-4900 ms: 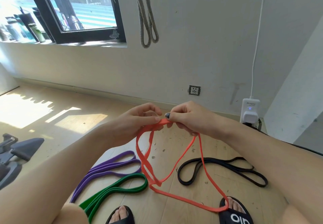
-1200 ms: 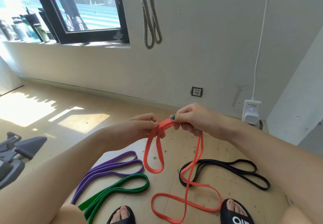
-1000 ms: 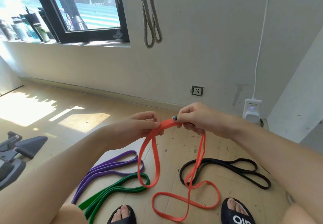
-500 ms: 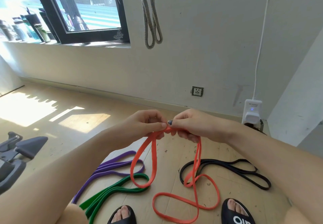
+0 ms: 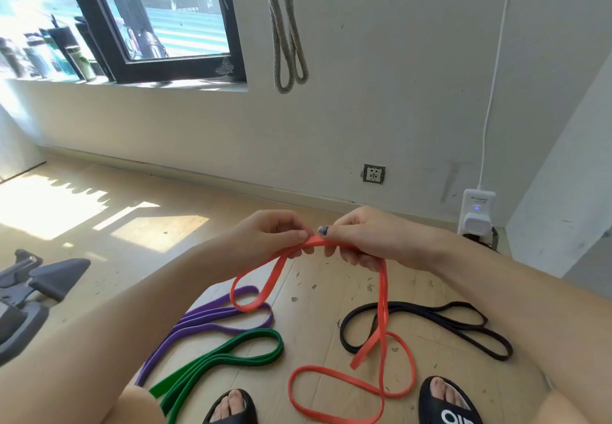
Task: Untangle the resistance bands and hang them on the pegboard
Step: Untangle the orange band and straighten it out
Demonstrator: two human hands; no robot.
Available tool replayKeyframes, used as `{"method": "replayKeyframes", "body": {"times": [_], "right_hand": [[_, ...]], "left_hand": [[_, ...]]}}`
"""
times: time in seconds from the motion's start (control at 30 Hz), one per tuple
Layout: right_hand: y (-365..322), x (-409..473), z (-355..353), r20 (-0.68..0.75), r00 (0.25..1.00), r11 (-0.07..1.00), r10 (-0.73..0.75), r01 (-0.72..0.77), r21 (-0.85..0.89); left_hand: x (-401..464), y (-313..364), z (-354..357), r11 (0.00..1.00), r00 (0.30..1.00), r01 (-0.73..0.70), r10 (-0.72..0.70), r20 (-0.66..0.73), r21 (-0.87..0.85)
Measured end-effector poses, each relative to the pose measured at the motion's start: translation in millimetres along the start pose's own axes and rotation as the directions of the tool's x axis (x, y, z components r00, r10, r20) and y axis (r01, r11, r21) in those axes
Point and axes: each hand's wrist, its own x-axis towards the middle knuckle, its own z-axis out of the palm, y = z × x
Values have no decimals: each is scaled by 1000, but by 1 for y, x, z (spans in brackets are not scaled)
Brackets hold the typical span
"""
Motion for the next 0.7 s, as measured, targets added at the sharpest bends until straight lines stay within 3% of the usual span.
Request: {"method": "replayKeyframes", "body": {"times": [0.23, 0.47, 0.7], "right_hand": [[2, 1, -10, -79, 997, 991, -8, 18, 130], [1, -1, 0, 18, 999, 999, 30, -30, -12], [-1, 0, -8, -18, 999, 995, -42, 43, 90]], "left_hand": [[-1, -2, -3, 998, 1000, -3, 5, 24, -66], [0, 3, 0, 999, 999, -27, 28, 29, -44], [-1, 0, -2, 986, 999, 12, -3, 53, -164]]}}
